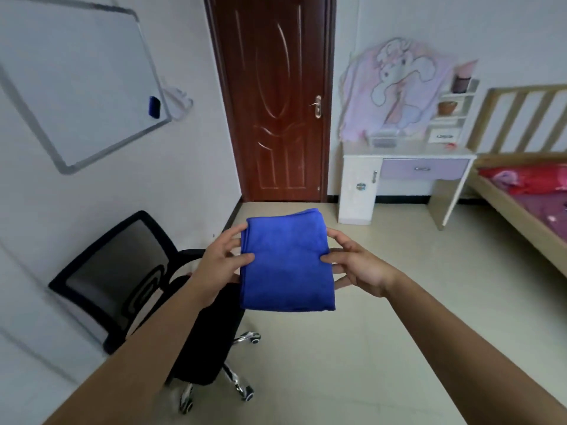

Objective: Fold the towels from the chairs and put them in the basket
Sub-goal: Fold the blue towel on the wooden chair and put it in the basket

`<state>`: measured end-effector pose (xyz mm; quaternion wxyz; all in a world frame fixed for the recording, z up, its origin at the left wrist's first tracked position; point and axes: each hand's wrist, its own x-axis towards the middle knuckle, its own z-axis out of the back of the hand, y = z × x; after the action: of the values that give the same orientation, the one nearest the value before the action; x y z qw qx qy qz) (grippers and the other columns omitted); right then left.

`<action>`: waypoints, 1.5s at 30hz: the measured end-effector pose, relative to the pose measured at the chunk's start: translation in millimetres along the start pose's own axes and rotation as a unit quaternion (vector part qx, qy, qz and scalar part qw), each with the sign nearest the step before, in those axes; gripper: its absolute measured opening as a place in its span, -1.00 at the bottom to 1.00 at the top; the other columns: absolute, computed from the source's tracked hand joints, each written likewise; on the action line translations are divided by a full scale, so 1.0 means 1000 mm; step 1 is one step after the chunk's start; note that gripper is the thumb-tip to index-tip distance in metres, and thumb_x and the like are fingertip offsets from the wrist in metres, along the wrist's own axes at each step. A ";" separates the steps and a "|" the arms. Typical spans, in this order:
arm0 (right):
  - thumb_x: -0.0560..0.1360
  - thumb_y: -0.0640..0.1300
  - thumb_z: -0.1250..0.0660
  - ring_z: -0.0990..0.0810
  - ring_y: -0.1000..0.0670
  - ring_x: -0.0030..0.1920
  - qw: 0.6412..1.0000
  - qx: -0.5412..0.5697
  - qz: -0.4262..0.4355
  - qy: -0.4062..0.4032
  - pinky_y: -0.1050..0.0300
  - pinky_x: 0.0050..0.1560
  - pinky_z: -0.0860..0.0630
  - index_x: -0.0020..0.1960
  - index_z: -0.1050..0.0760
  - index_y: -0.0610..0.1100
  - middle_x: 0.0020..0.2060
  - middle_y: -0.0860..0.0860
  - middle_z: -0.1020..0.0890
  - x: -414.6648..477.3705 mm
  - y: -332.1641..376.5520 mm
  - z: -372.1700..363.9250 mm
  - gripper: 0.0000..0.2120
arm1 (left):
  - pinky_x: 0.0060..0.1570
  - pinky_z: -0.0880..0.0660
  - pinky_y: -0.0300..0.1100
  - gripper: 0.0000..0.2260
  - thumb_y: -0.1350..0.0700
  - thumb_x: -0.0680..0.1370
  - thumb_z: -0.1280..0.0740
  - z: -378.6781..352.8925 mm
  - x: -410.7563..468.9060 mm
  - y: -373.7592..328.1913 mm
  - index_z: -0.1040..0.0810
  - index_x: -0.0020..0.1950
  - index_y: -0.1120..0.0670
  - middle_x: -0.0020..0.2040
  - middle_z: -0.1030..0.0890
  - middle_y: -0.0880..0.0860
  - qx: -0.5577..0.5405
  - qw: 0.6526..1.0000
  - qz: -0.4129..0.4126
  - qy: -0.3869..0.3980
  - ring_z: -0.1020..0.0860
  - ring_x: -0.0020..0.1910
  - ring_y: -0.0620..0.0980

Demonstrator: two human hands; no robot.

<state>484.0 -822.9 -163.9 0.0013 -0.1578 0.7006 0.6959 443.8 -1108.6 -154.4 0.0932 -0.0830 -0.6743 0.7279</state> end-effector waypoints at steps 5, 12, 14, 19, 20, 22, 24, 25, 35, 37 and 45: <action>0.60 -0.28 -0.24 -0.70 -0.14 0.11 0.997 0.027 0.013 -0.075 -0.13 0.01 -0.64 0.44 -0.34 0.21 0.19 -0.03 -0.67 0.044 0.007 0.093 -0.46 | -0.12 -0.63 0.03 -0.46 0.23 0.49 -0.43 -0.064 0.120 0.003 -0.44 0.38 -0.21 0.23 -0.61 -0.01 0.004 0.998 -0.009 0.057 -0.63 0.15 0.01; 0.58 -0.29 -0.23 -0.70 -0.18 0.10 0.984 0.036 0.017 -0.176 -0.18 0.04 -0.65 0.41 -0.38 0.18 0.20 -0.08 -0.67 0.138 0.037 0.230 -0.49 | -0.17 -0.61 -0.09 -0.47 0.27 0.54 -0.37 -0.152 0.317 -0.001 -0.41 0.42 -0.17 0.24 -0.60 -0.03 -0.012 0.990 -0.018 0.141 -0.63 0.13 -0.02; 0.58 -0.29 -0.23 -0.70 -0.18 0.10 0.978 0.041 0.019 -0.204 -0.19 0.05 -0.65 0.39 -0.40 0.20 0.19 -0.04 -0.67 0.160 0.053 0.270 -0.49 | -0.16 -0.62 -0.07 -0.47 0.27 0.54 -0.38 -0.180 0.372 -0.012 -0.41 0.41 -0.17 0.26 -0.58 -0.04 -0.015 0.986 -0.020 0.167 -0.62 0.14 -0.03; 0.57 -0.28 -0.26 -0.71 -0.15 0.06 0.962 0.052 0.030 -0.265 -0.15 -0.02 -0.65 0.37 -0.41 0.23 0.21 -0.02 -0.65 0.201 0.077 0.361 -0.49 | -0.12 -0.63 0.00 -0.47 0.28 0.54 -0.37 -0.248 0.480 -0.031 -0.40 0.43 -0.15 0.24 -0.59 -0.05 -0.012 0.976 -0.024 0.214 -0.64 0.12 -0.03; 0.57 -0.28 -0.26 -0.71 -0.15 0.06 0.960 0.050 0.029 -0.272 -0.14 -0.03 -0.65 0.37 -0.41 0.23 0.22 -0.02 -0.65 0.208 0.079 0.376 -0.49 | -0.11 -0.64 0.02 -0.47 0.28 0.54 -0.37 -0.260 0.496 -0.032 -0.40 0.43 -0.15 0.24 -0.60 -0.04 -0.008 0.975 -0.023 0.220 -0.64 0.11 -0.02; 0.57 -0.27 -0.26 -0.71 -0.15 0.07 0.957 0.053 0.032 -0.282 -0.13 -0.04 -0.65 0.37 -0.40 0.23 0.22 -0.02 -0.64 0.233 0.080 0.424 -0.49 | -0.08 -0.64 0.06 -0.48 0.28 0.54 -0.37 -0.293 0.548 -0.027 -0.42 0.40 -0.17 0.24 -0.59 -0.03 -0.002 0.972 -0.023 0.233 -0.63 0.13 0.00; 0.57 -0.27 -0.26 -0.71 -0.15 0.08 0.957 0.048 0.035 -0.284 -0.12 -0.06 -0.65 0.35 -0.41 0.24 0.23 -0.03 -0.64 0.257 0.082 0.465 -0.50 | -0.07 -0.65 0.08 -0.49 0.27 0.54 -0.37 -0.319 0.591 -0.022 -0.44 0.38 -0.18 0.25 -0.59 -0.01 0.001 0.971 -0.022 0.238 -0.63 0.14 0.01; 0.58 -0.27 -0.25 -0.71 -0.15 0.08 0.957 0.047 0.036 -0.284 -0.13 -0.05 -0.66 0.33 -0.43 0.25 0.24 -0.04 -0.63 0.274 0.083 0.493 -0.51 | -0.06 -0.64 0.10 -0.50 0.27 0.53 -0.38 -0.337 0.620 -0.018 -0.45 0.37 -0.19 0.25 -0.58 0.00 0.002 0.972 -0.023 0.235 -0.63 0.14 0.02; 0.55 -0.26 -0.27 -0.71 -0.12 0.09 0.965 0.044 0.025 -0.257 -0.22 0.08 -0.64 0.39 -0.41 0.21 0.19 0.01 -0.65 0.450 0.132 0.729 -0.48 | -0.02 -0.64 0.13 -0.52 0.28 0.54 -0.38 -0.459 0.870 -0.035 -0.47 0.32 -0.21 0.25 -0.57 -0.01 0.030 0.981 -0.008 0.190 -0.62 0.15 0.04; 0.56 -0.25 -0.27 -0.71 -0.11 0.07 0.967 0.039 0.015 -0.250 -0.17 0.04 -0.65 0.39 -0.40 0.21 0.17 0.01 -0.68 0.490 0.148 0.765 -0.49 | 0.00 -0.63 0.16 -0.52 0.28 0.54 -0.38 -0.470 0.916 -0.040 -0.46 0.35 -0.17 0.25 -0.57 0.01 0.024 0.985 -0.002 0.174 -0.63 0.15 0.06; 0.56 -0.23 -0.26 -0.71 -0.11 0.09 0.976 0.018 -0.015 -0.215 -0.08 -0.03 -0.66 0.34 -0.40 0.27 0.19 0.02 -0.67 0.665 0.173 0.893 -0.51 | -0.11 -0.65 0.07 -0.53 0.29 0.54 -0.37 -0.498 1.112 -0.010 -0.46 0.34 -0.14 0.27 -0.55 0.08 0.011 0.990 0.016 0.143 -0.61 0.16 0.09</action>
<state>-381.0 -101.1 -170.6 0.1650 -0.0151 0.6941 0.7005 -510.7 -350.9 -176.9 0.1777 -0.1958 -0.6448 0.7171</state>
